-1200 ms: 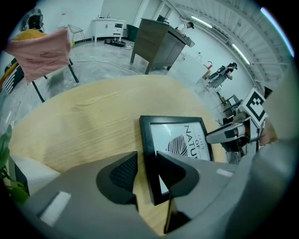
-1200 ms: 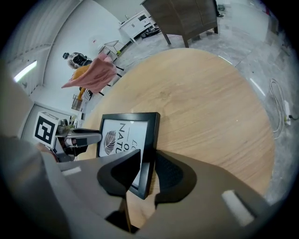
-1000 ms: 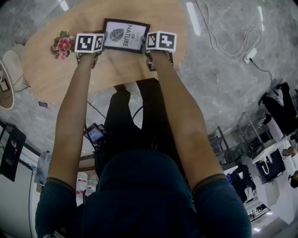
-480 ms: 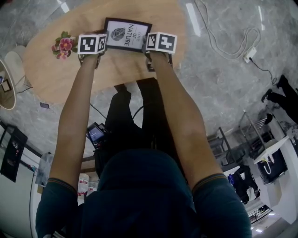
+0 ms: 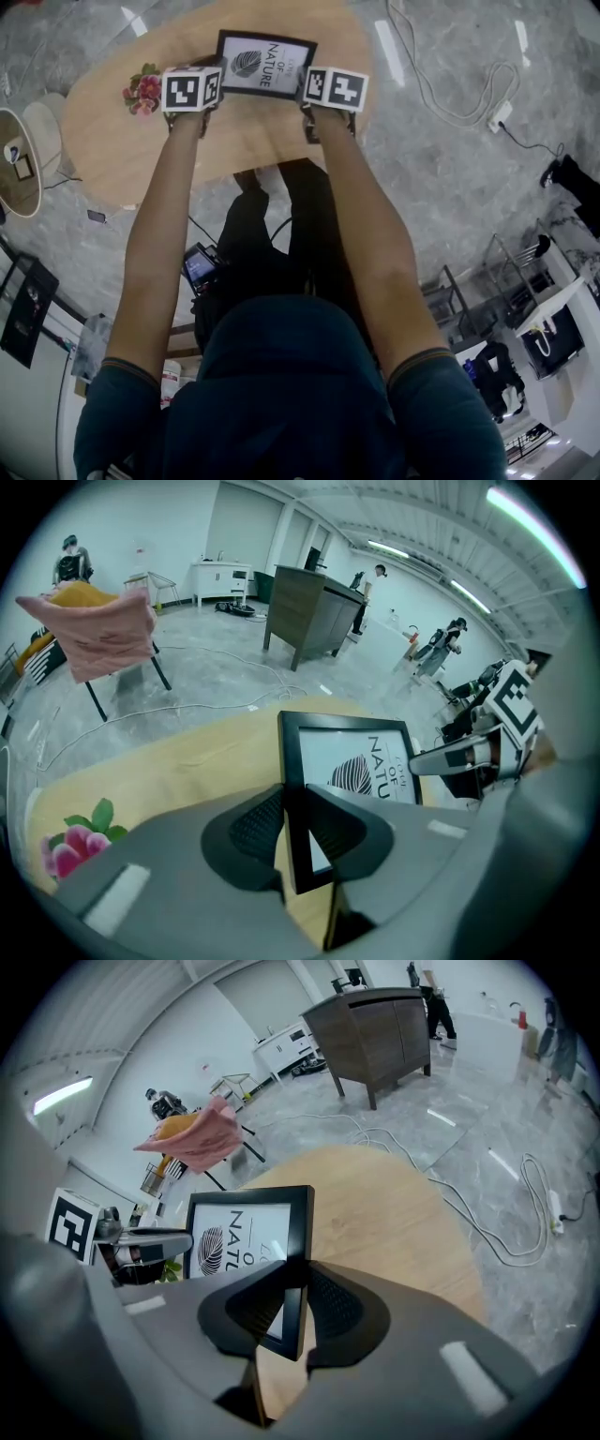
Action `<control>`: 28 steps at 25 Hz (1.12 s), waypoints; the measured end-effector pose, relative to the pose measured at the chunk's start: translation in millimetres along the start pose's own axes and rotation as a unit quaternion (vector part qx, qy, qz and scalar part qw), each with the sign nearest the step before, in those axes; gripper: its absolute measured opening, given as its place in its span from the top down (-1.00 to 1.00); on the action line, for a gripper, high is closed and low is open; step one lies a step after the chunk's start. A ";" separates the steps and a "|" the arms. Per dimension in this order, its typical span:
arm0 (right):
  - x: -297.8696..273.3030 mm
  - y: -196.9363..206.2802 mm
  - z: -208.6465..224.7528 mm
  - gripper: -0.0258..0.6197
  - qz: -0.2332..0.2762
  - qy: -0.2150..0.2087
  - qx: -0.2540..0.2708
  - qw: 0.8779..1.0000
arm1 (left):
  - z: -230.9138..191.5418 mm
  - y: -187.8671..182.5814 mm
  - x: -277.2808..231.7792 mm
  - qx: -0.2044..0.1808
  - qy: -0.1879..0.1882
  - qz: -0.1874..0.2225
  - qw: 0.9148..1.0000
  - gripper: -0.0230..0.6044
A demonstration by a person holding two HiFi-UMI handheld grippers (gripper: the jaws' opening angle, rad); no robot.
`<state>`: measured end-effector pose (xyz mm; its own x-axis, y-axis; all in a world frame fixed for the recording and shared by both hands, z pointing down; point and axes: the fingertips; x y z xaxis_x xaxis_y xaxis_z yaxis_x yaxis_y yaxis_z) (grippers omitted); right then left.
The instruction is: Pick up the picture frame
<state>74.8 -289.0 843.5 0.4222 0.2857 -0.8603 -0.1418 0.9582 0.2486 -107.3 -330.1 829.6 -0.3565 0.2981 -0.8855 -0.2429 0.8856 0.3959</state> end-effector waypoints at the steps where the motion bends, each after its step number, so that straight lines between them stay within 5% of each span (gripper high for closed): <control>1: 5.4 -4.3 -2.8 0.66 0.007 -0.001 0.005 1.000 | 1.3 -4.4 5.7 0.000 0.000 0.006 1.000 0.71; 15: 109.5 -51.3 -72.7 0.66 0.099 -0.014 0.065 0.993 | 17.4 -61.4 123.0 -0.013 -0.006 0.104 0.994 0.71; 28: 235.2 -92.6 -145.6 0.66 0.200 -0.027 0.126 0.971 | 48.1 -118.2 262.0 -0.036 -0.007 0.229 0.973 0.71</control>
<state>56.9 -313.0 553.4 0.4251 0.6307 -0.6493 -0.0829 0.7414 0.6659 -128.6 -339.6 539.1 -0.4298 0.6606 -0.6155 -0.1248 0.6316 0.7652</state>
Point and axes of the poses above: the fingertips, and each gripper's own axes: x backward along the fingers, z to its right, y out of its underside, and after that the axes turned 2 degrees about x, right-handed
